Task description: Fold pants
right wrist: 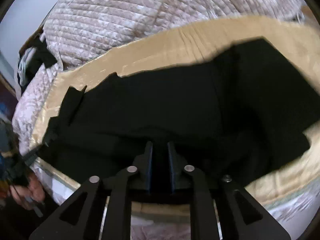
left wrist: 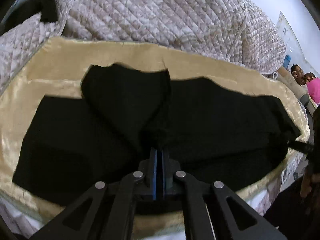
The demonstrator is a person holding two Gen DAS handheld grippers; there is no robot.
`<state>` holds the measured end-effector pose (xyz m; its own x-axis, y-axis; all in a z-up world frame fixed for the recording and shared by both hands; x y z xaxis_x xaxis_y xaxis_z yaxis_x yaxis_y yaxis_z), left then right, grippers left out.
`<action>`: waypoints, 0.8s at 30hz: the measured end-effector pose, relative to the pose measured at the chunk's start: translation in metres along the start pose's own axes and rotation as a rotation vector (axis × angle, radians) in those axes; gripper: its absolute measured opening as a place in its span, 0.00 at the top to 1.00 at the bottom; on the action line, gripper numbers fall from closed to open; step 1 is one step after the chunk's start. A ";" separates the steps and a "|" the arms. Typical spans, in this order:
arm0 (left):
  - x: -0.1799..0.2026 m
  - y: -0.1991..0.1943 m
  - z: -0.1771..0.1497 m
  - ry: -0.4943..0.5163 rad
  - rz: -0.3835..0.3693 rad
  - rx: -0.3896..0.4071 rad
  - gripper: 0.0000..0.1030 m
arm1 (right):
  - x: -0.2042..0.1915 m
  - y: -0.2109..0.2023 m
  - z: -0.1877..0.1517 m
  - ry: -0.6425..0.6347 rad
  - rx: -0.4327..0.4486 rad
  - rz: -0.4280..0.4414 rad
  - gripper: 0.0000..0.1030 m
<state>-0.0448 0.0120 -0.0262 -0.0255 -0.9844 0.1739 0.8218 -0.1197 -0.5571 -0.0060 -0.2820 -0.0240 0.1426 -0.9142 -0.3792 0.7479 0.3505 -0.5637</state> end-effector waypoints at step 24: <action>0.041 0.090 0.042 0.240 0.115 -0.009 0.77 | 0.083 -0.046 0.000 0.442 0.186 -0.126 0.51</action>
<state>0.0519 -0.0338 -0.0351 -0.0674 -0.9939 -0.0875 0.8222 -0.0056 -0.5692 -0.0290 -0.3742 -0.0298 -0.2151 -0.7594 -0.6141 0.8506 0.1632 -0.4998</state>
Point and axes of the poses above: each gripper's, at about its wrist camera, not at the fingertips, and y roughly the way its jaws point, x to its right, z to its top, the point moved 4 cm from there along y, roughly the way its jaws point, and after that the axes turned 14 degrees about x, right-handed, at the moved point
